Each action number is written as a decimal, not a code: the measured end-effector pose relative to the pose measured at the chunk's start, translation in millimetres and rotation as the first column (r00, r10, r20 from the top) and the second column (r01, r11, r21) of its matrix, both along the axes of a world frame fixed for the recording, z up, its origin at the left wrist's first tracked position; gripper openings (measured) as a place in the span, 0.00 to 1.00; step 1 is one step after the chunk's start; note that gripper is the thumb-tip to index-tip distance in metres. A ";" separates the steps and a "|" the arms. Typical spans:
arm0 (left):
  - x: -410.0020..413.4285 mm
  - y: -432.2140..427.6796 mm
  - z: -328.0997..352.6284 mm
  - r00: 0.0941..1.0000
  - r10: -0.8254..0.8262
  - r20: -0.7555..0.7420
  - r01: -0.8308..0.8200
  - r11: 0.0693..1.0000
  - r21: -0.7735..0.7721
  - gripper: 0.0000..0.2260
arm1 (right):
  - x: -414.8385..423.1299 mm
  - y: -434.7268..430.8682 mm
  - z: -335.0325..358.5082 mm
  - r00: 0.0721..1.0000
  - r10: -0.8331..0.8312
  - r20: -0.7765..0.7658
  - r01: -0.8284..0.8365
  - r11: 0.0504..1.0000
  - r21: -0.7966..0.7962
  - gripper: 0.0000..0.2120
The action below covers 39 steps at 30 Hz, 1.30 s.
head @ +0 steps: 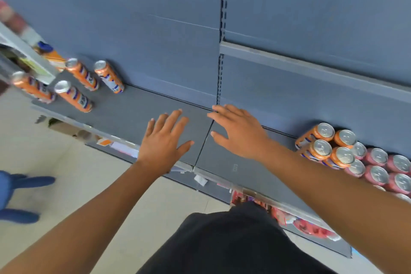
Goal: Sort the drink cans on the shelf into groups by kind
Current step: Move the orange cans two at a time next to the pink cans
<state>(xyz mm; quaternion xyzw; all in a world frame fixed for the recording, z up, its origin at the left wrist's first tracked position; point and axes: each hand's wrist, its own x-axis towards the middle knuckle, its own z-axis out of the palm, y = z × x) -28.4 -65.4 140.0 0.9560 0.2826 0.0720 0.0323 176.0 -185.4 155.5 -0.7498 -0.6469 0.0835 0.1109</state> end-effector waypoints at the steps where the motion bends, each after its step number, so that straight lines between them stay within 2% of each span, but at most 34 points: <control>1: -19.0 7.7 2.5 1.000 0.017 0.001 -0.018 1.000 0.008 0.27 | -18.5 13.8 3.2 1.000 0.011 -0.008 -0.011 1.000 0.016 0.25; 11: -186.7 65.2 9.9 0.957 0.289 -0.013 -0.288 0.957 0.028 0.25 | -160.6 136.3 11.2 0.983 0.167 -0.080 -0.166 0.986 0.016 0.23; 20: -256.1 101.3 -1.0 0.862 0.502 -0.074 -0.504 0.864 -0.010 0.28 | -218.3 227.2 -2.1 0.949 0.284 -0.136 -0.290 0.957 -0.025 0.23; 26: -266.3 160.9 -3.9 0.851 0.517 -0.091 -0.522 0.853 -0.032 0.28 | -229.5 292.3 -17.6 0.940 0.284 -0.189 -0.299 0.953 -0.055 0.23; 39: -266.8 373.6 -12.3 0.844 0.515 -0.148 -0.529 0.845 -0.074 0.25 | -218.9 475.2 -41.5 0.952 0.155 -0.262 -0.200 0.968 -0.154 0.20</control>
